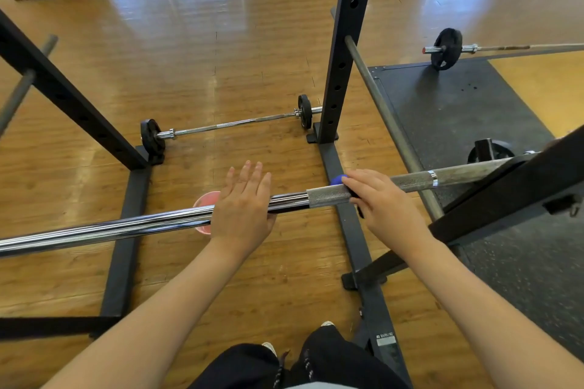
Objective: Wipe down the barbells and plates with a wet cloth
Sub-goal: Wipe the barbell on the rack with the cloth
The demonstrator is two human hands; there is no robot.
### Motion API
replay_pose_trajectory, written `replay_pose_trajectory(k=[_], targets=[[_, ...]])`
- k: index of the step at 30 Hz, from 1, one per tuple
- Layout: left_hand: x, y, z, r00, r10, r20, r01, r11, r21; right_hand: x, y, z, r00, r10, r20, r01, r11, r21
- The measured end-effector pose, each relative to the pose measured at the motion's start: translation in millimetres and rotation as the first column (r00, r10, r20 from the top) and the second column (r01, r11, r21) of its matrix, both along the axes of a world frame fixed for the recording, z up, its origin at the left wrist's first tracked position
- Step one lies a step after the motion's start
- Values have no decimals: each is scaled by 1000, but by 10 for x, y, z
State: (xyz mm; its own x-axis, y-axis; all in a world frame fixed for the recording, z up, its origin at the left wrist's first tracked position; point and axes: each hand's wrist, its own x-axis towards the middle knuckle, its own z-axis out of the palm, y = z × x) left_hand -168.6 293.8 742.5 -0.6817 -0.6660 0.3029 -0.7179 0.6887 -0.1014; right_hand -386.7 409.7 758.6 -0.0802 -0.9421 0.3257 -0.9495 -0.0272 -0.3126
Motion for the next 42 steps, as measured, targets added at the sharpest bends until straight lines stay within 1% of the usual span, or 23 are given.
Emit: replay_pose_trajectory(k=[1,2,5,7,10,12,14,16,18,19,20,22,24,26,29,31,33,35,37,42], targets=[[-1,1,-2,1000,1,-2,-1,1000,-1,-109,70,-18,1000,9,-19,-10,1000,-7],[-3,2,-2,1000,1,-4,-1,1000,0,-237,137,-27,1000,-15,-26,15,1000,-19],[-6,1,-4,1000,-2,-10,1,1000,-2,-584,310,-6,981,-193,-24,190,979,-76],[-10,2,-6,1000,-6,-12,6,1000,-6,-646,345,-9,954,-301,-1,300,949,-101],[-15,5,-4,1000,-2,-15,2,1000,-11,-489,274,-100,926,-374,47,376,926,-46],[-18,6,-3,1000,1,-16,-1,1000,-12,-362,234,-134,925,-378,43,379,925,-15],[-20,8,-6,1000,2,-14,-2,1000,-12,-238,222,-143,935,-353,30,354,935,-29],[-20,11,-8,1000,6,-9,-6,1000,-12,-74,191,-146,969,-246,23,247,967,-63],[-18,19,1,1000,9,-5,-9,1000,-10,118,127,-133,996,-81,40,83,996,-46],[-15,25,4,1000,9,-4,-9,1000,-8,186,93,-125,998,-24,59,26,999,-32],[-12,28,8,1000,5,-4,-6,1000,-8,220,65,-114,997,-4,80,5,1000,-16],[-6,27,16,1000,1,-6,-1,1000,-6,192,44,-85,994,-32,101,29,999,32],[-4,22,20,1000,-3,-7,3,1000,-5,82,81,-82,997,-52,49,49,997,55],[-2,19,18,1000,-8,-7,8,1000,0,-50,163,-93,996,-85,-22,86,995,44],[12,19,20,1000,-13,-7,13,1000,1,-284,307,-88,965,-254,-59,254,967,-14],[19,20,20,1000,-14,0,14,1000,-4,-431,369,-85,917,-393,-66,392,920,-19],[26,20,19,1000,-17,6,17,1000,-4,-485,369,-95,869,-492,-48,492,871,-15],[27,18,18,1000,-21,7,21,1000,-1,-399,307,-109,836,-549,1,549,836,-24],[25,20,14,1000,-21,5,21,1000,6,-217,213,-140,830,-556,51,558,828,-46],[25,24,30,999,-25,23,25,999,35,265,39,-221,916,-398,53,401,911,-100]])
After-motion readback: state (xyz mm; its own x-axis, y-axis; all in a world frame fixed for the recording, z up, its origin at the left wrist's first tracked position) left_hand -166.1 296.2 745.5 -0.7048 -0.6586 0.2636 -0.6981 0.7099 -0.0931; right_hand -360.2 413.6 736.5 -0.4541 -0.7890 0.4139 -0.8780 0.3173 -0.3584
